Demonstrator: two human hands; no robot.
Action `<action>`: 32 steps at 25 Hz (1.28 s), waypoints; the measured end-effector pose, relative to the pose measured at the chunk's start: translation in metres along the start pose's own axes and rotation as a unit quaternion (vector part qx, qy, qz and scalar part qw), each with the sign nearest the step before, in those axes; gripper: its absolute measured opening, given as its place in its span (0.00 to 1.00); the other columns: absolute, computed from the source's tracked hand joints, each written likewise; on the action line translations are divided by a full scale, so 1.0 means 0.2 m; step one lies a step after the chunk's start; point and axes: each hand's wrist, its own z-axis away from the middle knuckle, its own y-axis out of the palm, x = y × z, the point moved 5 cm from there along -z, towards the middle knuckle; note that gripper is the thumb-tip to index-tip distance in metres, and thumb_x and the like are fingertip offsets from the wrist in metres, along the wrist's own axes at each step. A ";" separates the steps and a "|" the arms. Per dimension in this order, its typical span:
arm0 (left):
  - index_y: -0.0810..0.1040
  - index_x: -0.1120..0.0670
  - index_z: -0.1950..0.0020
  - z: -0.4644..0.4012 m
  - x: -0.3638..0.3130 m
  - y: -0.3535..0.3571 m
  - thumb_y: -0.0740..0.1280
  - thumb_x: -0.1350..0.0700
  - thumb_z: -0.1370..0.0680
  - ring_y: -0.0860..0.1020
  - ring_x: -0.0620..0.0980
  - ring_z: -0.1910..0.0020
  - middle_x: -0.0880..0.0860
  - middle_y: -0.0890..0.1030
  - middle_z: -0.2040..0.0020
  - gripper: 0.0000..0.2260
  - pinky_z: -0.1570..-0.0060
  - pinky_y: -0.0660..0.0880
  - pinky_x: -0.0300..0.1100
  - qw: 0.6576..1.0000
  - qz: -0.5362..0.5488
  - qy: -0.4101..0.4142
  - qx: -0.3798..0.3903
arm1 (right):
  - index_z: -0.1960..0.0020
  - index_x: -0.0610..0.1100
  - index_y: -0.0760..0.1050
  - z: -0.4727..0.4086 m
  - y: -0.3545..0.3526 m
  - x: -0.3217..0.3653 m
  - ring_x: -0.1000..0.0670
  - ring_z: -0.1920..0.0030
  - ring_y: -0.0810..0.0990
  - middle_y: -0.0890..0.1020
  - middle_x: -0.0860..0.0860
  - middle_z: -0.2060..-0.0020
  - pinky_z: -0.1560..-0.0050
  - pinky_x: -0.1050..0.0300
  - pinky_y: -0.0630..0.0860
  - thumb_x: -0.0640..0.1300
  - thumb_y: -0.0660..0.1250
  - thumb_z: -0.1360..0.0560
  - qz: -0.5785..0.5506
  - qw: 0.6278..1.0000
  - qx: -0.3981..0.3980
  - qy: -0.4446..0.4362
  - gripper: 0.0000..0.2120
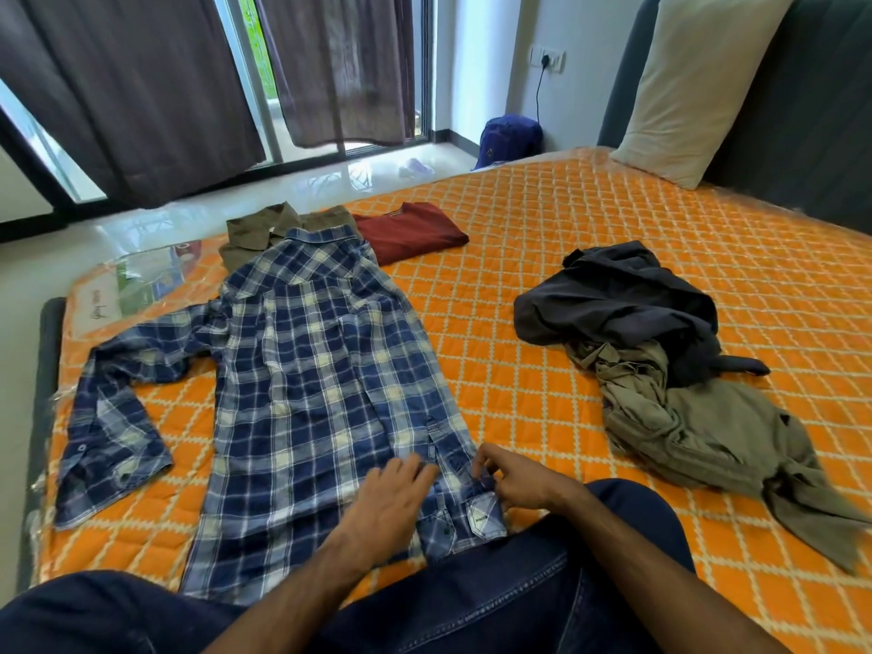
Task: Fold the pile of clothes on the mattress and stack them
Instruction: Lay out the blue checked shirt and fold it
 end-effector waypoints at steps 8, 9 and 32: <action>0.77 0.48 0.50 -0.01 -0.03 0.02 0.62 0.46 0.19 0.75 0.43 0.57 0.45 0.78 0.54 0.08 0.57 0.75 0.40 0.989 0.121 0.076 0.027 | 0.38 0.51 0.82 -0.05 -0.02 0.03 0.49 0.44 0.69 0.71 0.51 0.40 0.44 0.48 0.72 0.55 0.69 0.22 0.265 0.958 -0.029 -0.110 0.15; 0.77 0.48 0.53 -0.01 0.01 0.01 0.62 0.47 0.18 0.75 0.40 0.59 0.44 0.78 0.57 0.08 0.59 0.73 0.38 0.974 0.226 -0.014 0.031 | 0.44 0.45 0.83 -0.07 -0.04 0.01 0.50 0.50 0.71 0.75 0.49 0.47 0.48 0.48 0.72 0.56 0.69 0.21 0.175 0.980 -0.020 -0.092 0.16; 0.64 0.53 0.27 0.46 1.09 -0.14 0.71 0.49 0.22 0.71 0.64 0.35 0.59 0.65 0.29 0.28 0.41 0.75 0.57 0.817 0.040 -0.525 0.236 | 0.29 0.44 0.66 -0.54 0.64 0.92 0.40 0.37 0.70 0.70 0.43 0.36 0.39 0.45 0.71 0.58 0.67 0.21 0.272 0.927 0.050 -0.254 0.28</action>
